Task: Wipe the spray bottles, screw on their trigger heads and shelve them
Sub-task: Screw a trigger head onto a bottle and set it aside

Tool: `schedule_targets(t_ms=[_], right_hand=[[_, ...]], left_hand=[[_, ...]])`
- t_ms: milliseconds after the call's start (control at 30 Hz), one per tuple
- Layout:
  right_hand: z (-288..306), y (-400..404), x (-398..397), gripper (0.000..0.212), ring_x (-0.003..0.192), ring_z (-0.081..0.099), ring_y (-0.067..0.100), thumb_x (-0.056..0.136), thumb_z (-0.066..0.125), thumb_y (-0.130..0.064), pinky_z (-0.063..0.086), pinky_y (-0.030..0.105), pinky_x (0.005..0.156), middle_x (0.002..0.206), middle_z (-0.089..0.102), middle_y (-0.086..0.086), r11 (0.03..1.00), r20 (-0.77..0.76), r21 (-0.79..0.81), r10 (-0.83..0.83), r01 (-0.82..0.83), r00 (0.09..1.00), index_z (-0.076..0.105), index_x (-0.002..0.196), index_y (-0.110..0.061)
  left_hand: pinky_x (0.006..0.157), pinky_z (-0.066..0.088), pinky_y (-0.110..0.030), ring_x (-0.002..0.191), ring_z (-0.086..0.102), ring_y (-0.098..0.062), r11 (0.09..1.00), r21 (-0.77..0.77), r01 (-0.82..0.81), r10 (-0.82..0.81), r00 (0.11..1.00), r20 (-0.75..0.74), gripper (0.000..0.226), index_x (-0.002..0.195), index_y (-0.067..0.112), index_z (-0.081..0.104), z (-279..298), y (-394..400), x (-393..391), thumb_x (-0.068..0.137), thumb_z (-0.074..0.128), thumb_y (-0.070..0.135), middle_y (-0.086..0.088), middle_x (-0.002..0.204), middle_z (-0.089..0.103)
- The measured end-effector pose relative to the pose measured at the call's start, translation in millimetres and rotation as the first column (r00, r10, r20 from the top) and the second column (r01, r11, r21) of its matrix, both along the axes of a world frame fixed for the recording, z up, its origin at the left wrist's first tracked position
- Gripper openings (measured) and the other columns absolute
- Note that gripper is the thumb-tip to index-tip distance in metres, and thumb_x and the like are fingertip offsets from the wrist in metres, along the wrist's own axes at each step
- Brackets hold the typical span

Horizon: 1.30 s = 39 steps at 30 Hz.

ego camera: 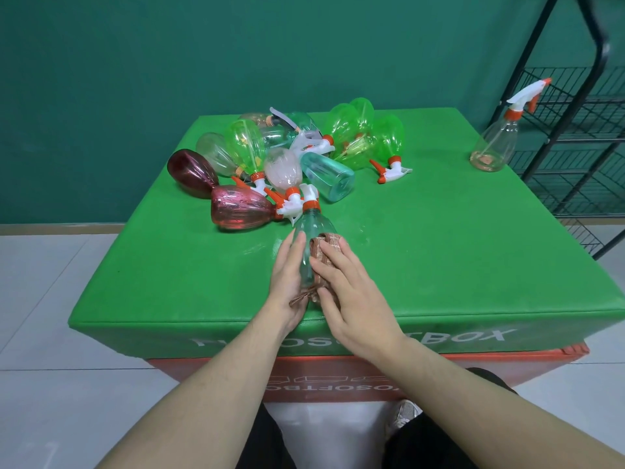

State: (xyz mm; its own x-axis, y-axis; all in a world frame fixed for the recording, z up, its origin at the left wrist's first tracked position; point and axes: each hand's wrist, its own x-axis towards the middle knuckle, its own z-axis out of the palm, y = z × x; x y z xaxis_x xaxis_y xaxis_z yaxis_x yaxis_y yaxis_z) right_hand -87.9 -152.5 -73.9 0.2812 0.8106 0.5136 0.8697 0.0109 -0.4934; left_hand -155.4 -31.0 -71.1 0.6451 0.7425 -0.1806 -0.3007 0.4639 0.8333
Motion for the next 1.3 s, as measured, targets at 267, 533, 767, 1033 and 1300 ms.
schedule_targets(t_ms=[267,533,767,1033,1300], right_hand=[[22.4,16.3,4.8,0.051,0.156,0.005,0.014,0.104,0.034,-0.031,0.014,0.04,0.127,0.166,0.022,-0.002,0.997,-0.099,-0.07,-0.046,0.039,0.994,0.04,0.153,-0.017],[52.2,49.2,16.8,0.052,0.156,0.0,0.022,0.105,0.038,-0.031,0.004,0.049,0.126,0.169,0.006,-0.004,0.969,-0.116,-0.192,-0.179,0.155,0.977,0.034,0.156,-0.025],[62.0,70.5,31.7,0.051,0.152,0.023,0.018,0.106,0.037,-0.028,0.018,0.034,0.124,0.166,0.022,-0.002,0.963,-0.326,-0.25,-0.184,0.103,0.927,0.035,0.157,-0.024],[43.1,49.4,23.2,0.053,0.151,0.023,0.014,0.105,0.03,-0.032,0.022,0.038,0.124,0.164,0.029,0.003,0.971,-0.243,-0.206,-0.17,0.12,0.955,0.037,0.155,-0.019],[24.6,24.5,11.8,0.059,0.155,0.014,0.021,0.103,0.019,-0.041,0.021,0.053,0.123,0.167,0.018,0.0,0.963,-0.034,-0.233,-0.146,0.134,0.989,0.031,0.157,-0.021]], left_hand=[[0.092,0.058,-0.031,0.122,0.067,-0.022,1.0,-0.006,0.0,0.0,1.0,0.024,0.07,0.15,0.012,0.049,-4.4,0.2,2.6,0.088,0.069,0.036,-0.01,0.137,0.067],[0.08,0.06,-0.038,0.103,0.07,-0.02,0.999,0.015,0.044,-0.043,0.999,-0.028,0.031,0.134,0.014,0.063,-8.0,4.2,4.3,0.104,0.056,0.022,-0.008,0.124,0.073],[0.079,0.058,-0.04,0.102,0.07,-0.018,0.993,0.013,0.117,-0.118,0.993,0.006,0.036,0.14,0.017,0.059,-7.0,7.2,1.4,0.107,0.051,0.03,-0.01,0.128,0.071],[0.082,0.055,-0.04,0.107,0.068,-0.022,0.996,-0.009,0.092,-0.093,0.996,-0.016,0.039,0.142,0.015,0.059,-10.0,7.4,2.3,0.104,0.056,0.021,-0.012,0.128,0.07],[0.088,0.06,-0.033,0.125,0.066,-0.022,0.996,-0.087,0.027,-0.023,0.999,0.045,0.059,0.151,0.017,0.048,-4.7,4.9,4.8,0.097,0.059,0.036,-0.008,0.142,0.064]])
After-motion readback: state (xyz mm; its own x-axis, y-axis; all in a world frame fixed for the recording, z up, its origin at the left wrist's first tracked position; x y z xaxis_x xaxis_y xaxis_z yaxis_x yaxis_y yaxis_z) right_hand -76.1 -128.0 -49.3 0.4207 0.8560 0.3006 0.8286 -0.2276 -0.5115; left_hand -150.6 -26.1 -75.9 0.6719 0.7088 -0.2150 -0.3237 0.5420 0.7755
